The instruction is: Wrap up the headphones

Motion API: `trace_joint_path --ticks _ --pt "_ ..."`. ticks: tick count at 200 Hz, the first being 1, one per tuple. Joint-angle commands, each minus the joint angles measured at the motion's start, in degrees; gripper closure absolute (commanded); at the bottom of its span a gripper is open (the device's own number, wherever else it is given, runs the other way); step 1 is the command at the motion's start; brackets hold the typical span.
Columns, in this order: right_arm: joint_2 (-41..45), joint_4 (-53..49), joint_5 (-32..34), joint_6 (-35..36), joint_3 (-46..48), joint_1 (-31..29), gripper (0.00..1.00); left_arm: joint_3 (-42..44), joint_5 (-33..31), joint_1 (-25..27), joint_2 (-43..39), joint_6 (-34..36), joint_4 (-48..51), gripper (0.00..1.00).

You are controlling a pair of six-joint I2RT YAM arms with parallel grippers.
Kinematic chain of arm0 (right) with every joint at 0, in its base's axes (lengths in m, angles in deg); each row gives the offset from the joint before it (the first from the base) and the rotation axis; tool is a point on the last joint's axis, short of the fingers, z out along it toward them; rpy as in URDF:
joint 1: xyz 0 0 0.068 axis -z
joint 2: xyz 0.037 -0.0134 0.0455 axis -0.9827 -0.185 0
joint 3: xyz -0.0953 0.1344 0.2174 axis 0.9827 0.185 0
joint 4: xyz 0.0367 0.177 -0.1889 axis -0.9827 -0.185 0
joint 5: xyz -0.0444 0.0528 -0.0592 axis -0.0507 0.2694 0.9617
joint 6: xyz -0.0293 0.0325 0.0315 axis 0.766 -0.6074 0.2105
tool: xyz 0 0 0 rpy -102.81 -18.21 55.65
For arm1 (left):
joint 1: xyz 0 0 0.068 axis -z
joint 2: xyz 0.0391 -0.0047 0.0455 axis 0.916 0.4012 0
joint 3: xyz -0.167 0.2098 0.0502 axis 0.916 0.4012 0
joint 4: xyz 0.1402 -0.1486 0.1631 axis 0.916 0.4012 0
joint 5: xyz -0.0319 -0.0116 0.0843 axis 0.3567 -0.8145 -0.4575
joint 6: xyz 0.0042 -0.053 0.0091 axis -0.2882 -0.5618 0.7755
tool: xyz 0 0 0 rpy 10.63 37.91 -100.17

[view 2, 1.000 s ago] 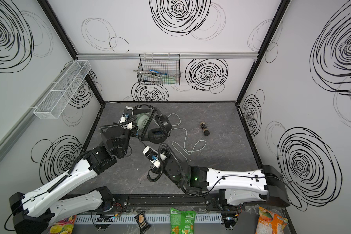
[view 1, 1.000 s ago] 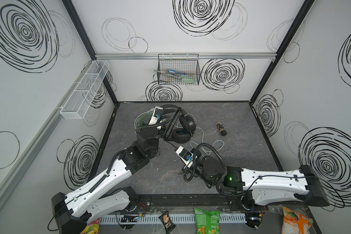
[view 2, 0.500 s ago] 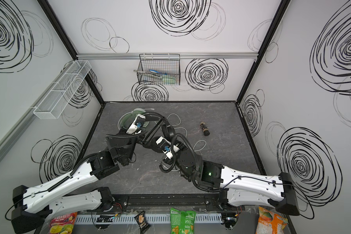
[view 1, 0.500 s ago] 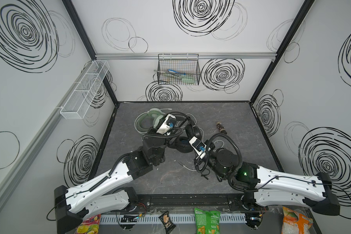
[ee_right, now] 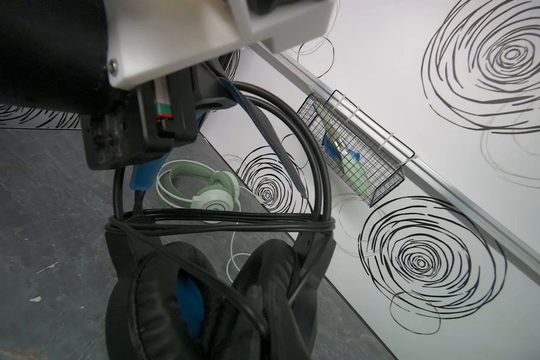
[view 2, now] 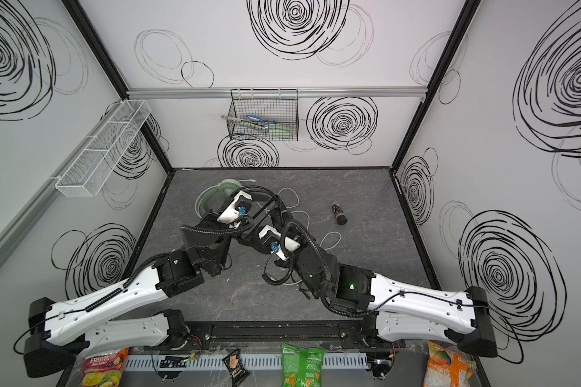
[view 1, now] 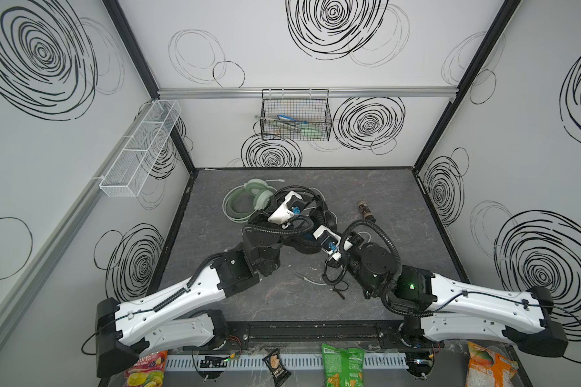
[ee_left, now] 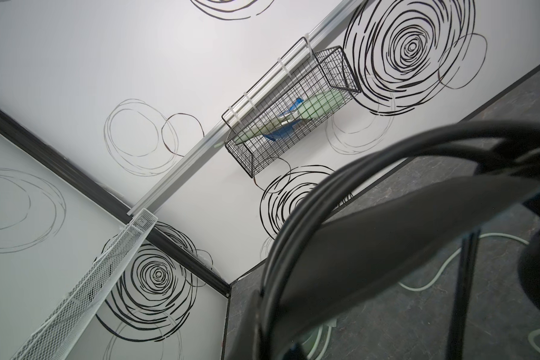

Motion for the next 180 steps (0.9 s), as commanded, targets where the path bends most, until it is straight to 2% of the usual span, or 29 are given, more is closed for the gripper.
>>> trace_joint_path --ticks 1,51,109,146,180 --pt "0.79 3.38 6.05 2.46 -3.89 0.47 0.91 -1.68 -5.66 -0.57 -0.40 3.36 -2.24 1.00" --pt "-0.09 2.12 8.48 1.81 -4.69 -1.68 0.91 -0.98 -12.38 -0.19 0.60 11.47 -10.99 1.00" --pt "0.73 1.22 12.43 2.55 -5.09 -3.00 0.90 1.19 -13.84 0.21 1.82 21.86 -19.88 1.00" --pt "1.71 4.66 15.83 11.49 -4.84 -2.13 0.86 1.09 -11.06 2.12 0.73 19.61 -14.19 1.00" --pt "1.76 6.76 13.81 16.54 -7.95 0.02 0.85 -0.20 -9.89 3.41 0.15 14.02 -8.13 1.00"
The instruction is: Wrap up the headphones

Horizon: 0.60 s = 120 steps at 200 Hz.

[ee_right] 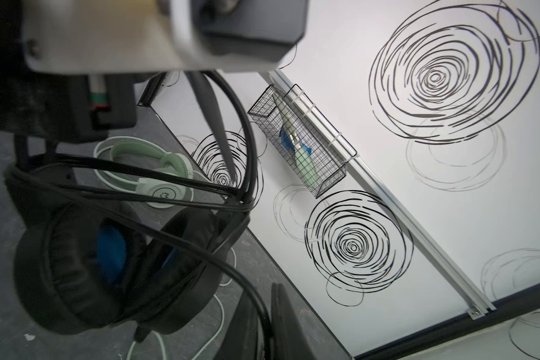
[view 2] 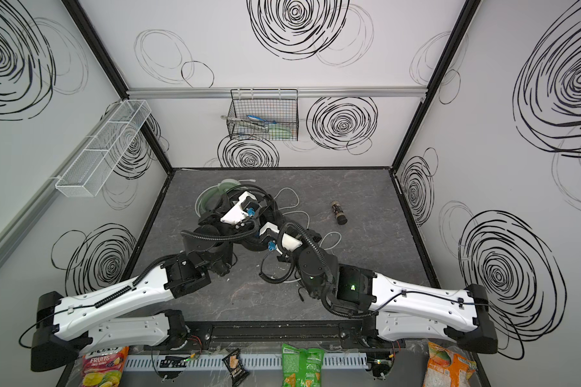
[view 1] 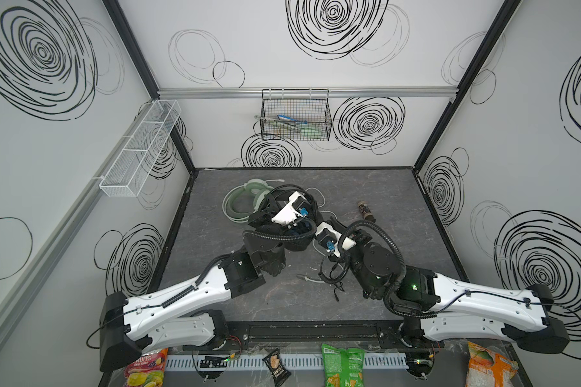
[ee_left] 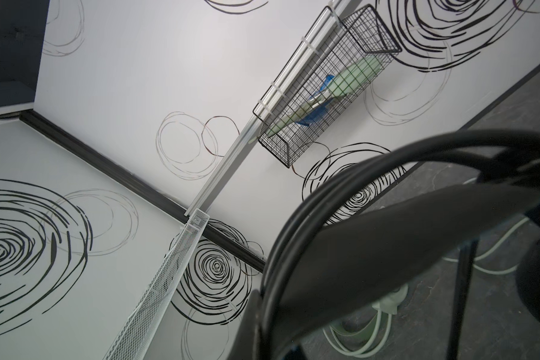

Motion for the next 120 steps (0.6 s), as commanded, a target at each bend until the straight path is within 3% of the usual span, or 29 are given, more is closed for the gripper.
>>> trace_joint_path --ticks 1,56,120 --pt "2.04 6.63 2.63 5.98 -4.21 1.52 0.85 -1.57 -0.55 0.62 -2.15 -3.61 1.60 1.00" --pt "4.62 5.71 -6.21 1.12 -4.35 10.01 0.80 -7.22 11.51 -0.06 -6.66 -20.26 20.37 1.00" --pt "4.09 3.83 -13.47 -4.01 -3.47 17.16 0.78 -8.42 21.85 0.02 -10.97 -27.55 27.14 1.00"
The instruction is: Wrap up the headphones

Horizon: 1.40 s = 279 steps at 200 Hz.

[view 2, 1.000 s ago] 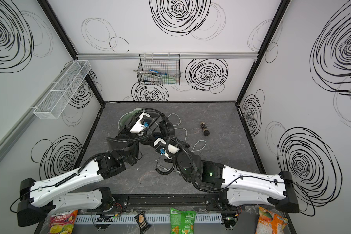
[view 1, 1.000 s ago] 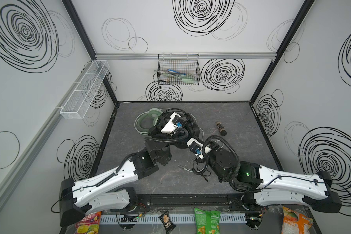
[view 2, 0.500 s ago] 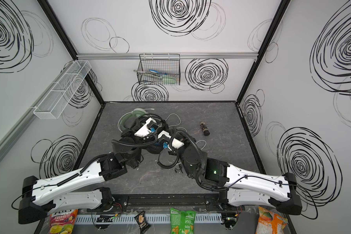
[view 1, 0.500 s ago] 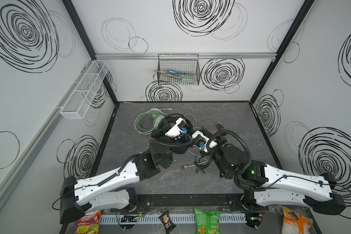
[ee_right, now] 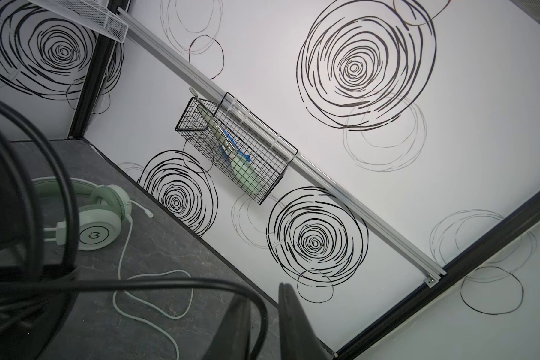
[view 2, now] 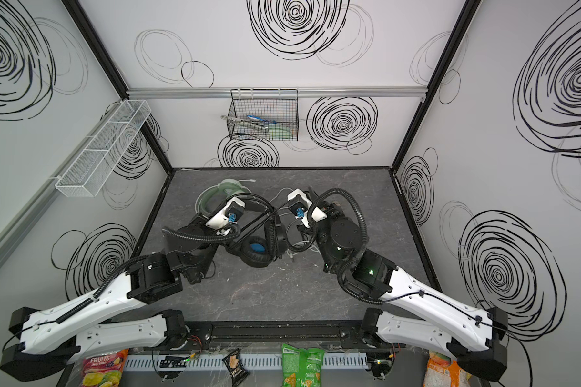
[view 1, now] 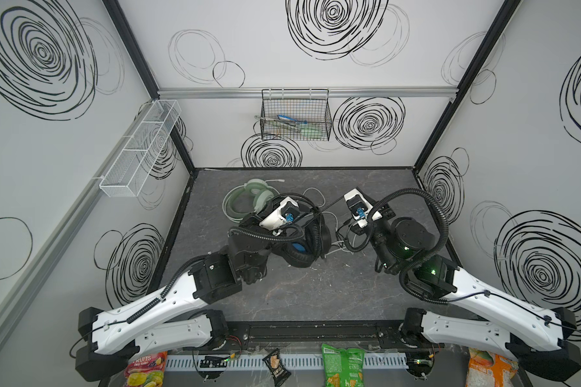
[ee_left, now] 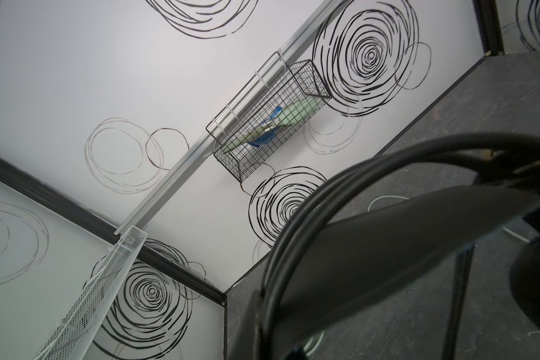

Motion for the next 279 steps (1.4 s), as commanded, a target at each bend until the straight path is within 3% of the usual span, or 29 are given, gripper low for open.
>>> trace_joint_path --ticks 1,52,160,200,241,279 --pt "0.36 1.48 -2.59 -2.69 -0.89 1.13 0.78 -2.41 6.60 -0.27 -1.96 -5.91 0.28 1.00" --pt "1.57 1.15 -6.02 -8.14 1.59 4.09 0.78 -3.67 15.30 -0.37 -4.74 -10.20 1.82 1.00" --pt "9.10 3.69 -5.71 -15.13 7.43 7.58 0.79 -3.65 15.93 -2.91 -5.06 -13.85 2.80 1.00" --pt "7.74 3.33 -7.20 -16.50 8.48 8.41 0.77 -4.67 22.51 -3.75 -6.04 -15.25 2.52 1.00" --pt "5.82 5.15 -11.43 -19.99 10.57 10.30 0.75 -7.20 31.97 -4.71 -8.36 -19.63 1.86 1.00" --pt "7.03 9.48 -20.63 -24.31 15.10 11.12 0.74 -9.18 35.83 -4.85 -8.19 -24.80 0.95 1.00"
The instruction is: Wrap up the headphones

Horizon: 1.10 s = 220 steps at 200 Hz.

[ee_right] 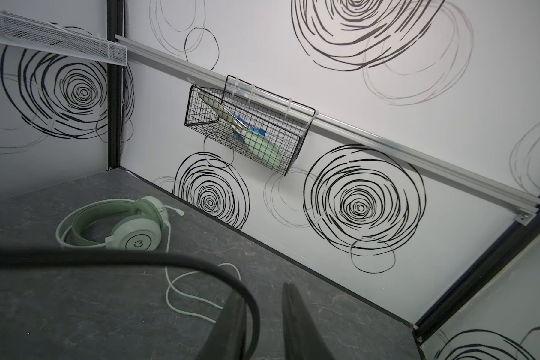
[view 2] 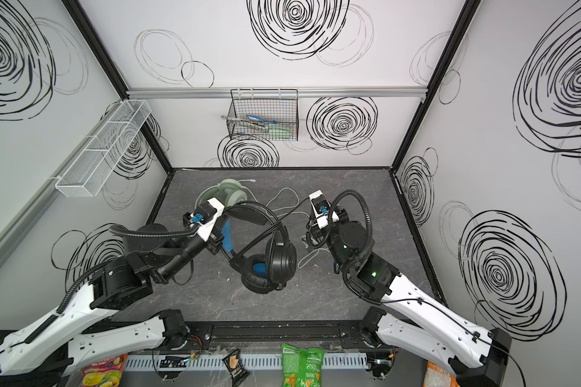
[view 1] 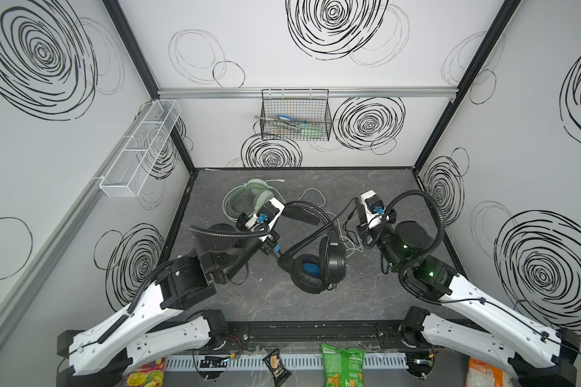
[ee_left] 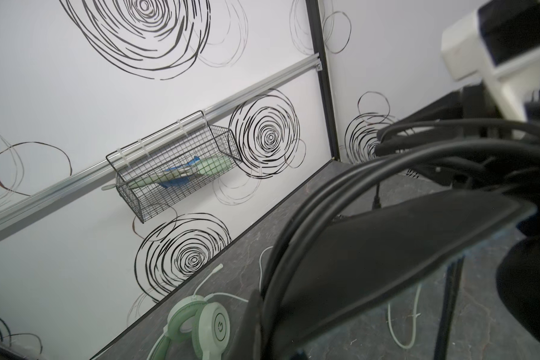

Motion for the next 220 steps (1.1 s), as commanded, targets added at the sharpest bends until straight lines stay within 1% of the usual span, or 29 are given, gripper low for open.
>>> trace_joint_path --ticks 1,49,83,112,120,134,144,178,196,215,220 --pt "1.37 5.92 -6.69 -3.89 2.60 0.47 0.75 -3.52 5.28 -0.35 -1.29 -6.96 -7.29 1.00" --pt "2.98 10.82 -15.01 -7.18 7.73 0.47 0.74 -5.27 7.39 -0.41 0.14 -11.82 -8.91 1.00" --pt "2.26 13.60 -19.90 -10.64 10.74 0.50 0.73 -6.49 8.71 -0.52 0.93 -14.49 -10.40 1.00" --pt "0.96 15.47 -21.16 -14.45 13.59 0.51 0.65 -7.88 8.69 -0.59 1.82 -15.64 -10.42 1.00" --pt "0.58 16.27 -21.81 -15.06 14.58 0.59 0.62 -8.31 8.51 -0.66 2.12 -15.85 -10.29 1.00" --pt "0.05 17.63 -23.21 -16.68 16.36 0.57 0.53 -9.04 8.04 -0.83 2.74 -16.34 -9.64 1.00" --pt "-0.54 18.58 -23.78 -18.23 17.57 0.54 0.49 -9.38 7.74 -1.01 3.08 -16.64 -9.33 1.00" --pt "-4.36 20.13 -23.88 -22.54 20.69 0.55 0.51 -10.02 7.76 -2.01 3.53 -17.99 -9.03 1.00" --pt "-6.73 20.53 -26.17 -24.41 21.67 0.56 0.50 -10.66 7.86 -2.50 3.73 -18.31 -8.86 1.00" --pt "-8.28 19.19 -28.17 -25.88 21.75 0.56 0.44 -11.35 7.51 -2.78 4.02 -18.41 -8.53 1.00" --pt "-8.52 19.25 -28.45 -26.13 21.95 0.56 0.44 -11.50 7.53 -2.88 4.10 -18.39 -8.36 1.00"
